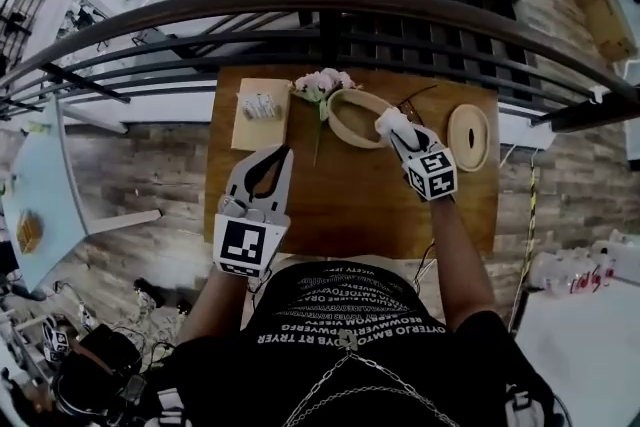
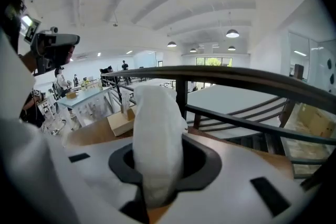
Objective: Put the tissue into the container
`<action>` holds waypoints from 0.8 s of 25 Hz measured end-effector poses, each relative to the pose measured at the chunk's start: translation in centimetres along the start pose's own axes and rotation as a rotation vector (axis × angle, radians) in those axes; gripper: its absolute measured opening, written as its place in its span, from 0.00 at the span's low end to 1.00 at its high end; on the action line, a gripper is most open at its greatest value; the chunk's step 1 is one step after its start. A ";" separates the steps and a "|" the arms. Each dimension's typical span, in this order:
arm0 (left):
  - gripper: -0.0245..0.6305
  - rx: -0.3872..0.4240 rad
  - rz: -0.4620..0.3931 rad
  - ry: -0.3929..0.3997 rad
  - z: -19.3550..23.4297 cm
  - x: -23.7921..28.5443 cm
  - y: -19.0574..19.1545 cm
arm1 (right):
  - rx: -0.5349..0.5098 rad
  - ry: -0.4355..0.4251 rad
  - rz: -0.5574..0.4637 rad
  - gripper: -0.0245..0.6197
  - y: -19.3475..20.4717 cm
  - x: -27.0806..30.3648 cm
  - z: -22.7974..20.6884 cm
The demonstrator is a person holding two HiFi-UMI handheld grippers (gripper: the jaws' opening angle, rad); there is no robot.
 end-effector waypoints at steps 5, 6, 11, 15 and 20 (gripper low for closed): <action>0.08 -0.019 0.048 -0.039 0.2 0.7 1.6 | -0.011 -0.096 0.081 0.22 2.4 5.9 0.4; 0.08 -0.027 0.058 -0.049 0.4 0.6 2.0 | -0.019 -0.112 0.095 0.22 2.7 6.9 0.6; 0.08 -0.069 0.102 -0.092 1.4 -0.2 4.3 | -0.066 -0.173 0.176 0.22 4.6 11.8 1.8; 0.08 -0.084 0.132 -0.127 2.0 -1.0 5.4 | -0.134 -0.169 0.300 0.22 5.9 14.6 2.1; 0.08 -0.085 0.141 -0.143 2.6 -2.3 5.6 | -0.368 -0.113 0.446 0.22 7.7 16.5 3.0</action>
Point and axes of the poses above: the fingertips, and each gripper's own axes: x forward along the fingers, z to its left, y out of its underside, the point moved 1 cm from there along -x, backward along the fingers, and after that the axes turned 8 degrees about -x, right-handed, at the moved point
